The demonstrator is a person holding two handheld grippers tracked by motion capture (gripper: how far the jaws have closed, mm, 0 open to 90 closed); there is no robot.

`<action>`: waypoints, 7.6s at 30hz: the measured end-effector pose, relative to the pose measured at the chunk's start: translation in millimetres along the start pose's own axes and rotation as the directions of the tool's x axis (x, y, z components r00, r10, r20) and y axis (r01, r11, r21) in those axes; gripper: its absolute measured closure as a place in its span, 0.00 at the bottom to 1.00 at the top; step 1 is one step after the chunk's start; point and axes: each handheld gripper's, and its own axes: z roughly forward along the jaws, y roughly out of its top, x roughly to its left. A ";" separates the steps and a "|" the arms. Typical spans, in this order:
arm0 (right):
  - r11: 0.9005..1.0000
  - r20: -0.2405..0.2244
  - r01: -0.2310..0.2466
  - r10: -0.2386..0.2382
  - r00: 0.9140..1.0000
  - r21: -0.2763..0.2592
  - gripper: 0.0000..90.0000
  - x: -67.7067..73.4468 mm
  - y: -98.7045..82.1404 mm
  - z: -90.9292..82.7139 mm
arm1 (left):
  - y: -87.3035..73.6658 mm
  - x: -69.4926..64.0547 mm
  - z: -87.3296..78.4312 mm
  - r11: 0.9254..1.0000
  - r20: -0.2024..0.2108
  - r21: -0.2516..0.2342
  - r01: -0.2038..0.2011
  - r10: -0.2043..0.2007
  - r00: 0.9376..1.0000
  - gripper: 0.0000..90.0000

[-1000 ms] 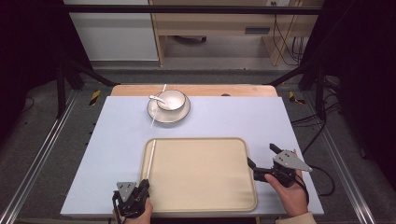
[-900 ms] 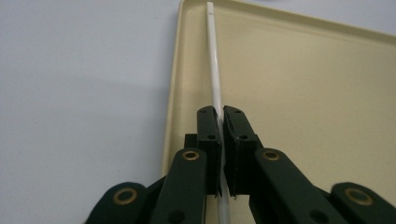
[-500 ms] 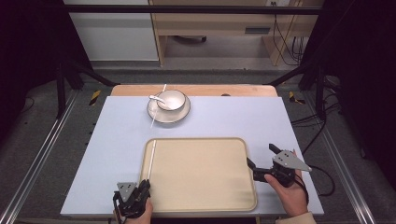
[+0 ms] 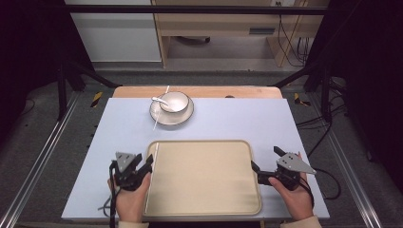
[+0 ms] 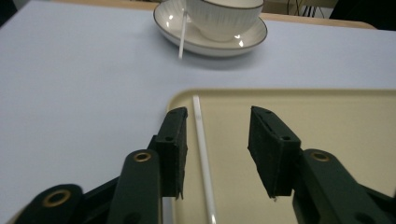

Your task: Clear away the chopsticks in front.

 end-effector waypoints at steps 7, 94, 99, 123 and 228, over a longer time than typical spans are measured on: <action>1.000 0.006 -0.001 0.001 1.000 0.012 0.04 -1.3 -0.8 0.6 | 33.6 14.0 35.7 0.994 0.032 -0.008 -0.113 0.113 0.993 0.50; 0.999 0.021 0.032 -0.031 0.999 -0.019 0.06 -5.1 -1.0 -6.2 | 80.8 50.1 202.1 0.974 -0.005 0.195 -0.113 0.116 0.993 0.95; 0.999 0.022 0.032 -0.032 0.999 -0.018 0.06 -5.5 -1.3 -6.8 | 88.8 52.5 187.7 0.982 -0.024 0.170 -0.078 0.084 0.996 0.95; 0.999 0.017 0.030 -0.029 0.999 -0.028 0.05 -3.3 0.5 -7.4 | 59.7 83.8 104.6 0.992 -0.071 0.093 0.083 -0.077 0.995 0.95; 0.998 0.008 0.056 -0.056 0.998 -0.008 0.05 4.5 -1.4 -9.5 | -95.0 -30.2 -25.9 0.990 -0.075 0.039 0.133 -0.130 0.989 0.94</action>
